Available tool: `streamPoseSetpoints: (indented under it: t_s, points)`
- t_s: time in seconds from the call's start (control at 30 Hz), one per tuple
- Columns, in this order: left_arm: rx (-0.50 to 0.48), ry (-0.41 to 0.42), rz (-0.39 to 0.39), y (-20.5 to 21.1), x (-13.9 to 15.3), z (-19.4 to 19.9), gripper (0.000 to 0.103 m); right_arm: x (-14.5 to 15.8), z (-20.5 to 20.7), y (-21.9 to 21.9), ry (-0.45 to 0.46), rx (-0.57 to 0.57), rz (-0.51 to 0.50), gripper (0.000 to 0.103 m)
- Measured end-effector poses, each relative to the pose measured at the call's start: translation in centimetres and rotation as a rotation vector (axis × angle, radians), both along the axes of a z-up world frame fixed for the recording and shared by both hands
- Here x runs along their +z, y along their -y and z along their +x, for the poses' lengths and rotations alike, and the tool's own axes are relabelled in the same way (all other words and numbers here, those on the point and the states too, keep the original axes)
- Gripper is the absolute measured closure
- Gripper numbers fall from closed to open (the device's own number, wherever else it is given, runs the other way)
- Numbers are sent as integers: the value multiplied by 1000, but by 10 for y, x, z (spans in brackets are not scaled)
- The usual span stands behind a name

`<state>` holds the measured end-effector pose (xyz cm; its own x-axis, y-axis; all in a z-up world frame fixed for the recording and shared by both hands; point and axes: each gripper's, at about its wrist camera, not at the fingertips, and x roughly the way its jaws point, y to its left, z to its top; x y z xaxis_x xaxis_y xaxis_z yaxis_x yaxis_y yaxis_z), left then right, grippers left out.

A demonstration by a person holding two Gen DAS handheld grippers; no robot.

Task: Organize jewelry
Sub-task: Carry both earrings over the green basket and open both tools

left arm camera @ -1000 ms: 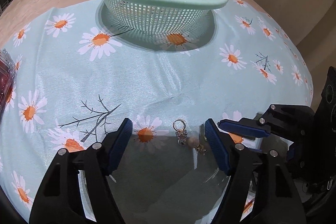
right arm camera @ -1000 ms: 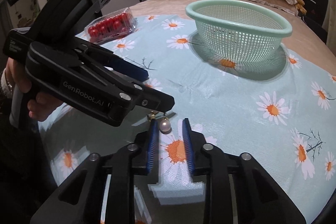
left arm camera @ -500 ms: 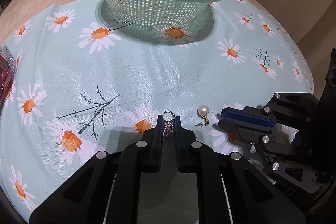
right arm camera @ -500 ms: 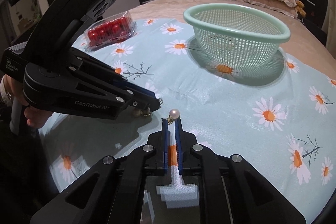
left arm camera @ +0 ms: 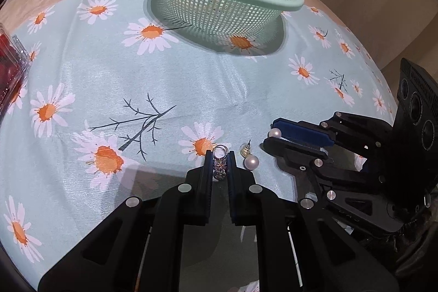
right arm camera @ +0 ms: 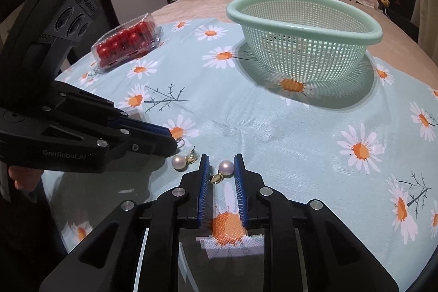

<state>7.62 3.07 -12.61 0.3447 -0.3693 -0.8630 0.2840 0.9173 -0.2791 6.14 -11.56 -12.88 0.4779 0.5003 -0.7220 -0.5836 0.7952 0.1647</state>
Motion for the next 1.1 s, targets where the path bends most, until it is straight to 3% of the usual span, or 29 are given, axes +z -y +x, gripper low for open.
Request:
streamPoseSetpoints:
  t_s: [0.03, 0.3, 0.7, 0.8, 0.9, 1.1]
  points:
    - [4, -1, -12, -2, 1, -1, 93, 2, 0, 3, -7, 4, 8, 92]
    - [16, 38, -72, -9, 20, -9, 93, 23, -11, 24, 20, 21, 12, 92]
    - [46, 96, -152, -34, 46, -20, 93, 55, -6, 83, 67, -91, 82, 92]
    - [54, 107, -160, -40, 52, -19, 93, 65, -1, 98, 79, -117, 114, 92]
    - [59, 109, -172, -46, 55, -19, 93, 76, 6, 116, 80, -137, 214, 92]
    - [58, 112, -158, -42, 58, -9, 93, 95, 22, 124, 119, -147, 228, 92]
